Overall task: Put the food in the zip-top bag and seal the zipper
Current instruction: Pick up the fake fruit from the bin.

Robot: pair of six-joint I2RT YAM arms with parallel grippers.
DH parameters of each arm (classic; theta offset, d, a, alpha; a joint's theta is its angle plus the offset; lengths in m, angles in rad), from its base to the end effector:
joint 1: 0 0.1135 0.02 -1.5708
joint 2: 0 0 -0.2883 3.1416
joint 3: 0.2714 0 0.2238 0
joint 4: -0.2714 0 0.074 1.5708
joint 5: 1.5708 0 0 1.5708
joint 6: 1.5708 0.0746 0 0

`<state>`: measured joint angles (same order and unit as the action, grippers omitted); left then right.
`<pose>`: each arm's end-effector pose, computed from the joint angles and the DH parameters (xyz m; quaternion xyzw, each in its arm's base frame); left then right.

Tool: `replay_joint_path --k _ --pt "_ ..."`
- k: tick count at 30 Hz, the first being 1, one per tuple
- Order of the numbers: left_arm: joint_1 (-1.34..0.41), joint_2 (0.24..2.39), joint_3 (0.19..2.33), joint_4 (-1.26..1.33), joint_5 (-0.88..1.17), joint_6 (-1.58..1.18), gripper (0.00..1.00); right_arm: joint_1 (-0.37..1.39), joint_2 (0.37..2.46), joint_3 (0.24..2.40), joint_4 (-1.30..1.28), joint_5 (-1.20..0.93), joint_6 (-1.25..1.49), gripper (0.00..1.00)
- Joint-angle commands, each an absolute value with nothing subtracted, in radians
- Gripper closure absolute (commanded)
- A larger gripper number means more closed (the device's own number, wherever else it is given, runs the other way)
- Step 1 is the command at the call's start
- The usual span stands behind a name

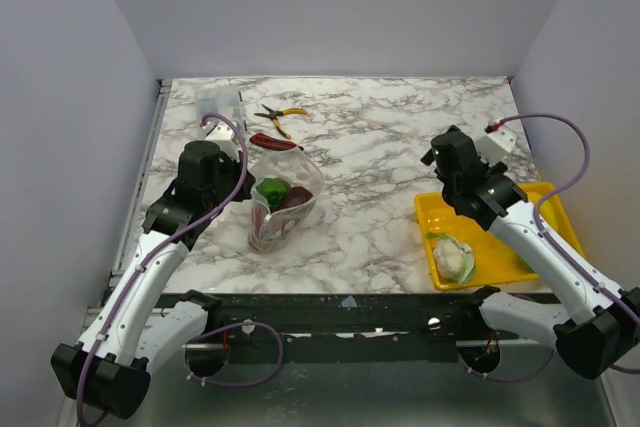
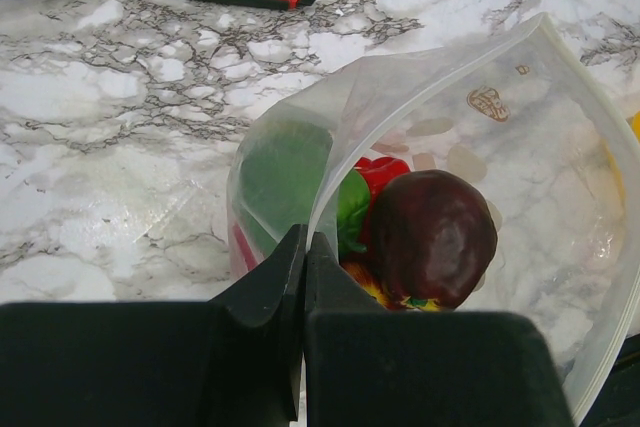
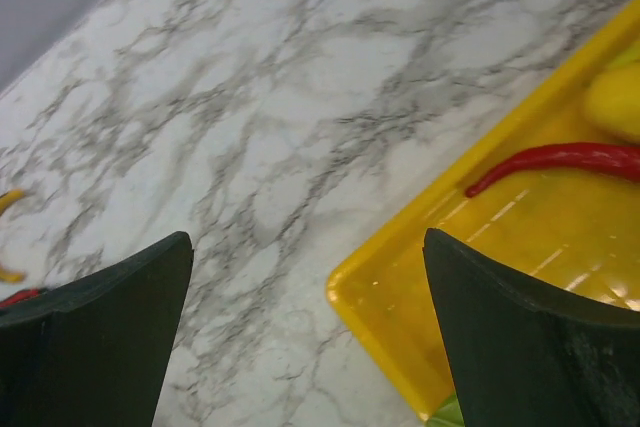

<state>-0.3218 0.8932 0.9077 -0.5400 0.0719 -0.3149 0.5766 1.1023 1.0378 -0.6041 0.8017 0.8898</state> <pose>0.1713 -0.0628 0.3268 0.0209 0.8659 -0.1857 0.4640 0.2033 0.0683 0.3387 0.2973 0.7920 0.0077 0.5333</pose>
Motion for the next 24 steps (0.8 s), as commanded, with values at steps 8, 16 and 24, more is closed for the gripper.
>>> replay_joint_path --k 8,16,24 --pt "-0.315 0.903 0.913 -0.525 0.082 -0.321 1.00 0.203 1.132 0.907 -1.004 0.956 1.185 0.01" --pt "-0.314 0.906 0.911 -0.523 0.096 -0.324 1.00 -0.082 1.049 0.828 -0.912 0.894 1.118 0.02" --pt "-0.314 0.904 0.910 -0.520 0.112 -0.327 1.00 -0.288 1.056 0.764 -0.795 0.802 1.045 0.03"
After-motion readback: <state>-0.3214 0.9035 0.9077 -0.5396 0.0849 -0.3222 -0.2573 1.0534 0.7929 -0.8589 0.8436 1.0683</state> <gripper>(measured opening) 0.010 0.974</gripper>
